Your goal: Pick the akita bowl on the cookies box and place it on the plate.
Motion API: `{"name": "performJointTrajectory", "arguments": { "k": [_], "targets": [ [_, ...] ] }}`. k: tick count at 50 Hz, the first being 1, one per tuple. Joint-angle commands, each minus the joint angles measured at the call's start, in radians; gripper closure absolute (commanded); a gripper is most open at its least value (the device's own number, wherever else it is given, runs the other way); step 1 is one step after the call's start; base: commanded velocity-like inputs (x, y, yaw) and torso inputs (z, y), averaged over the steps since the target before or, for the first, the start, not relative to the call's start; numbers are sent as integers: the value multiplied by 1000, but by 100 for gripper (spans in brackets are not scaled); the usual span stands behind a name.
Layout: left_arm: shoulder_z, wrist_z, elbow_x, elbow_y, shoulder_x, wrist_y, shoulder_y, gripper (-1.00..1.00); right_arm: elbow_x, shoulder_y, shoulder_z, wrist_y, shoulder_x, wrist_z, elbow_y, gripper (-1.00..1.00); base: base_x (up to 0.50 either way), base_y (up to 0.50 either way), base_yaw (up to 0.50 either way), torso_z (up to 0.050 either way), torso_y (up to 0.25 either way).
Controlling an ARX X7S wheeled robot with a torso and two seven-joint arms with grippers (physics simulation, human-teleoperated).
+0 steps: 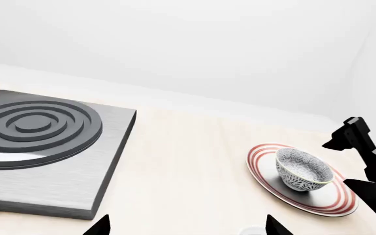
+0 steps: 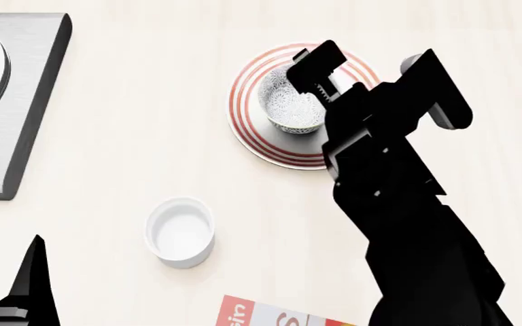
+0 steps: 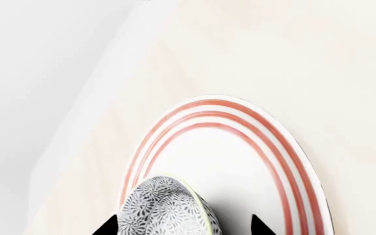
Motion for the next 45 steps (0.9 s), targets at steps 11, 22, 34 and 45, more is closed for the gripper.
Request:
{"name": "performJointTrajectory", "arguments": {
  "k": [11,22,34,45],
  "targets": [
    [-27,4,7,29,11,1,3,-100,-63,65,-29,25,22,-8,-6,-100,0,0,0,0,0],
    [-26,-2,4,37,7,0,2,-100,-143,182,-41,-240,187,17,-489,-100,0,0,0,0,0],
    [-32,-8,-1,45,-1,2,6,-100,-342,367,-138,-593,374,105,-1064,-100,0,0,0,0,0],
    [-29,-16,0,56,-6,-1,8,-100,-618,481,-270,-927,523,217,-1474,-100,0,0,0,0,0]
  ]
}}
